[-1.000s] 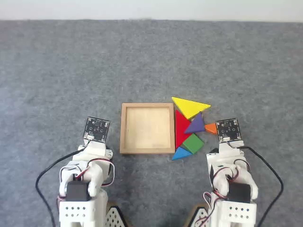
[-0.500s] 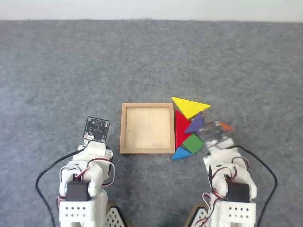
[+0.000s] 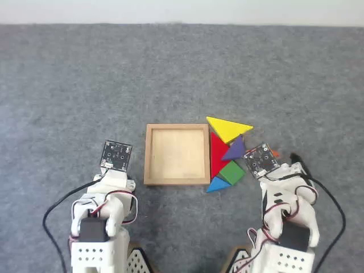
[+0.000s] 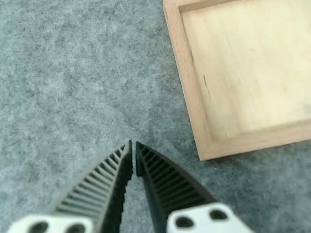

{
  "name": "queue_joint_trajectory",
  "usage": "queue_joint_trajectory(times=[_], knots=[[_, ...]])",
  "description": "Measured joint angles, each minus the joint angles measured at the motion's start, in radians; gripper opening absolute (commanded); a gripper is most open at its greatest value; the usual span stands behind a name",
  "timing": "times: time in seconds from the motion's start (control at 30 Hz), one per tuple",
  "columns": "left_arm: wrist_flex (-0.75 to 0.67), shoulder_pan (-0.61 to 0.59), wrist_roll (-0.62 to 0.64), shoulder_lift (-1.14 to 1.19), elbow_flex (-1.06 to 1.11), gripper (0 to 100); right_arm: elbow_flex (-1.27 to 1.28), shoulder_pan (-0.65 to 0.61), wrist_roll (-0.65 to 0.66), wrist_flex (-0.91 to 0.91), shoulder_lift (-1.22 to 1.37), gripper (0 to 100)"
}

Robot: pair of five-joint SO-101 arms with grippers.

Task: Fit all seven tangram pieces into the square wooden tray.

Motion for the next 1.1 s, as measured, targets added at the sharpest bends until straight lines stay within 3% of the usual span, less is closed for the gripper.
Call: queue_joint_trajectory(times=[0.23,0.53,0.8,1.1], knots=[[0.0,0.0,0.0,0.0,0.0,1,-0.259,-0.117,-0.106,0.0,0.399,13.3],[0.0,0.0,0.0,0.0,0.0,1,-0.882,-0.316,-0.316,0.0,1.33,13.5],[0.0,0.0,0.0,0.0,0.0,1,-1.372,-0.485,-0.259,0.14,2.01,30.0],[0.0,0.0,0.0,0.0,0.0,1,-1.614,-0.488,-0.195,0.155,2.298,31.0]])
